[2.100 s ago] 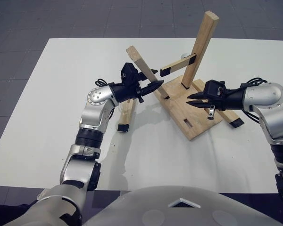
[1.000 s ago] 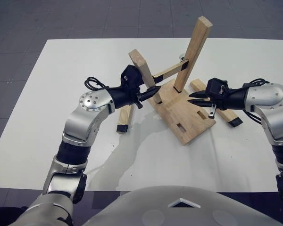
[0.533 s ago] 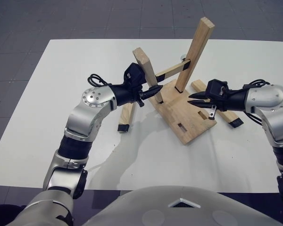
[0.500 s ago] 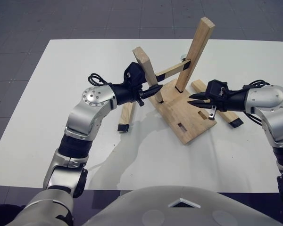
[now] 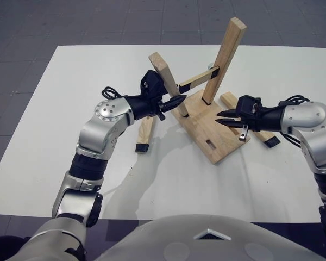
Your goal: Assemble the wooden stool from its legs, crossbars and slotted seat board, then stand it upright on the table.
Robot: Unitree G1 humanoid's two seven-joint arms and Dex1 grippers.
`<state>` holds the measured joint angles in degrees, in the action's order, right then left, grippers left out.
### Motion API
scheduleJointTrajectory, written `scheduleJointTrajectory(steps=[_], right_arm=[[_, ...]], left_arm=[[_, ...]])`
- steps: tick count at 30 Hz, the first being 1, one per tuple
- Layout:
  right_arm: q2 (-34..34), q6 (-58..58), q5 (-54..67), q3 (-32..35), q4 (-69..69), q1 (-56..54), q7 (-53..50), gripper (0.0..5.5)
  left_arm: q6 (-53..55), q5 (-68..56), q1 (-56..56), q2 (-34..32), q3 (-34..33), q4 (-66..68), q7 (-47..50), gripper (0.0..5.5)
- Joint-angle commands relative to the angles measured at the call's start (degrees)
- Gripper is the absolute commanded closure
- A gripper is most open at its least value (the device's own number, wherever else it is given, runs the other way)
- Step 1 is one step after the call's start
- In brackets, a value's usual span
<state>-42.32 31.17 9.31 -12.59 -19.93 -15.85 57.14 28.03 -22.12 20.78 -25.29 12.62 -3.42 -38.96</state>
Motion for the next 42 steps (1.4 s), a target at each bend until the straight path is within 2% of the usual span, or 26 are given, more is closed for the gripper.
scheduleJointTrajectory(steps=[1, 3, 6, 10, 17, 22, 27, 32, 42], right_arm=[[0.7, 1.9, 0.9, 0.4, -2.1, 1.0, -1.8, 4.76], [0.8, 2.2, 1.0, 0.6, -2.3, 1.1, -2.1, 4.76], [0.7, 2.5, 1.3, 0.9, -2.3, 1.3, -2.5, 4.76], [0.7, 2.3, 1.5, 0.5, -1.8, 0.8, -2.8, 4.76], [-0.4, 1.9, 1.7, 1.0, -1.1, 0.5, -1.8, 4.76], [-0.2, 1.5, 1.5, 0.3, 0.5, -1.3, -1.0, 4.76], [0.2, 1.5, 1.4, 0.4, 0.7, -1.9, -0.9, 4.76], [2.5, 2.2, 2.5, 2.2, 0.3, -2.4, -3.3, 4.76], [7.4, 2.8, 4.8, 4.7, 0.4, -4.8, -9.0, 4.76]], left_arm=[[10.8, 3.6, -3.8, -4.4, 3.0, 7.7, -0.8, 3.45], [10.5, 4.3, -1.4, -6.6, 2.6, 5.0, -1.8, 3.45], [10.3, 8.2, 2.3, -9.6, 6.0, 4.5, -3.0, 3.45], [13.5, 8.1, 2.3, -9.9, 10.0, 5.5, -3.2, 3.45], [14.7, 3.6, -9.8, -8.4, 5.0, 5.9, 3.1, 3.45], [13.5, 3.6, -14.9, -6.7, 6.3, 7.3, 5.1, 3.45], [7.7, 4.5, -13.0, -3.7, 5.0, 10.8, 7.1, 3.45], [2.9, 4.6, -11.9, -5.1, 2.8, 8.7, 6.9, 3.45], [9.6, 2.4, -11.2, -6.5, 4.9, 10.2, 3.5, 3.45]])
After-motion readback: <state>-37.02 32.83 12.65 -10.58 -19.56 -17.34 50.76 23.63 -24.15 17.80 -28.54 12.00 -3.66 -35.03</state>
